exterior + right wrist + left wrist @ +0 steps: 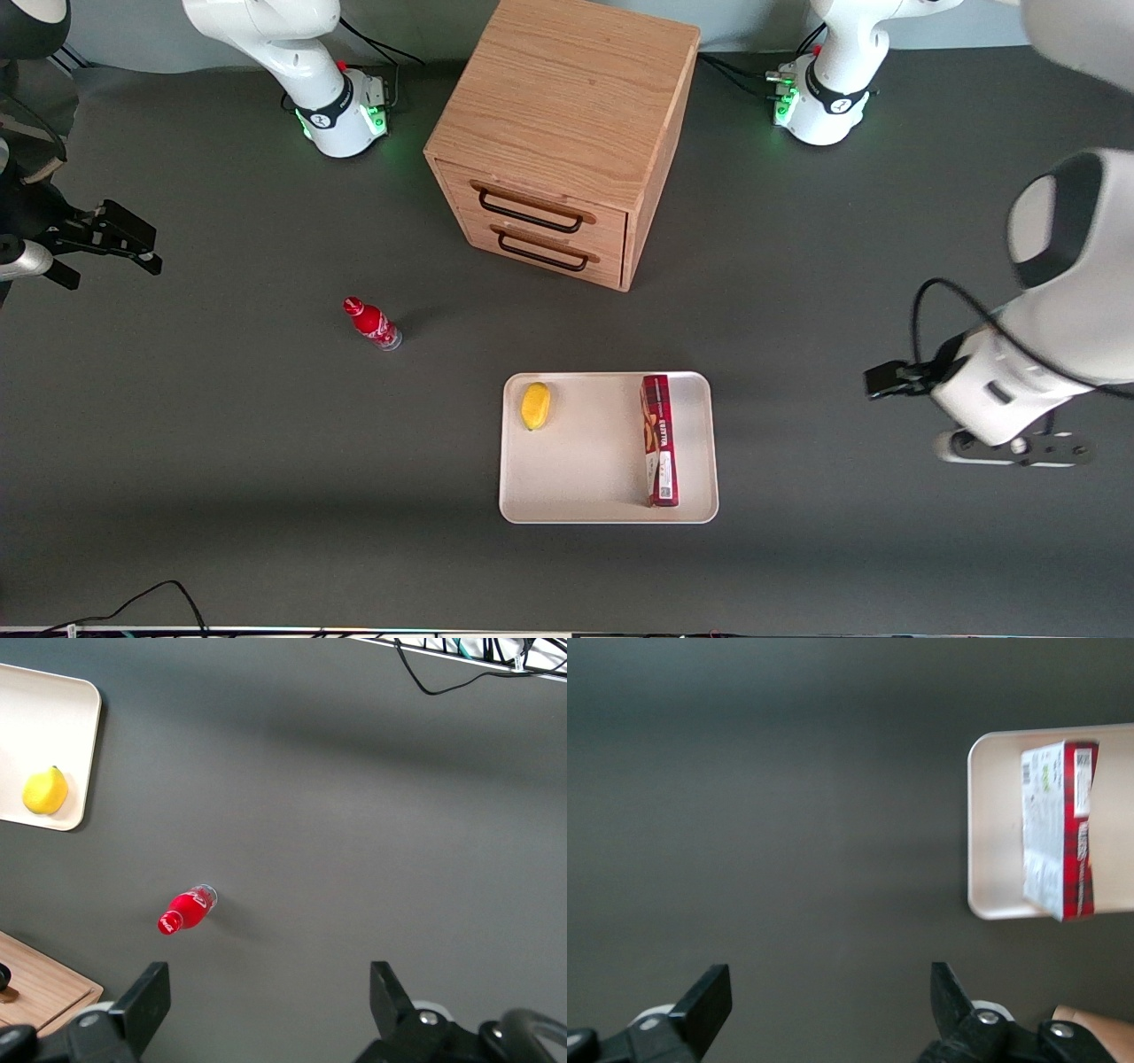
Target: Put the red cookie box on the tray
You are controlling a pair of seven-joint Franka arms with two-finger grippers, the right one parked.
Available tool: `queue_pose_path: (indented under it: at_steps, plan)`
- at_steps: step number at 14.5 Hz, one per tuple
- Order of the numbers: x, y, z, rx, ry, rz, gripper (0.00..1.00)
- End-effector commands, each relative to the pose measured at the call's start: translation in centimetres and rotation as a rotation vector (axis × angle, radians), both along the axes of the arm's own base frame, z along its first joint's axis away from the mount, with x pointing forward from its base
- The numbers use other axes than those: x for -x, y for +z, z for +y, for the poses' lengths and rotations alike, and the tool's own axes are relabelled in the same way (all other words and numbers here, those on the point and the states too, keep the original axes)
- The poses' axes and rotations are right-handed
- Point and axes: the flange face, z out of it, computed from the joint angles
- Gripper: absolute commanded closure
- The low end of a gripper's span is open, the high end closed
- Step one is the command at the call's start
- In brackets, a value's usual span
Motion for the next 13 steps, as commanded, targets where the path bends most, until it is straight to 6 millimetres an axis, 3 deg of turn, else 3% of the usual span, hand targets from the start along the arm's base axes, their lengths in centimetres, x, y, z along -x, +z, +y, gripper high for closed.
queue_pose_path:
  at_steps: [1,4,6,9,13]
  plan:
    - [4.5,4.5,3.6,-0.023,-0.091,0.031,0.00]
    - [9.4,8.3,6.4,-0.018,-0.118,0.034,0.00]
    - [11.7,9.9,6.9,-0.014,-0.106,0.042,0.00]
    - [12.8,11.3,7.1,-0.013,-0.081,0.071,0.00]
    - [12.6,12.0,7.4,-0.014,-0.139,0.059,0.00]
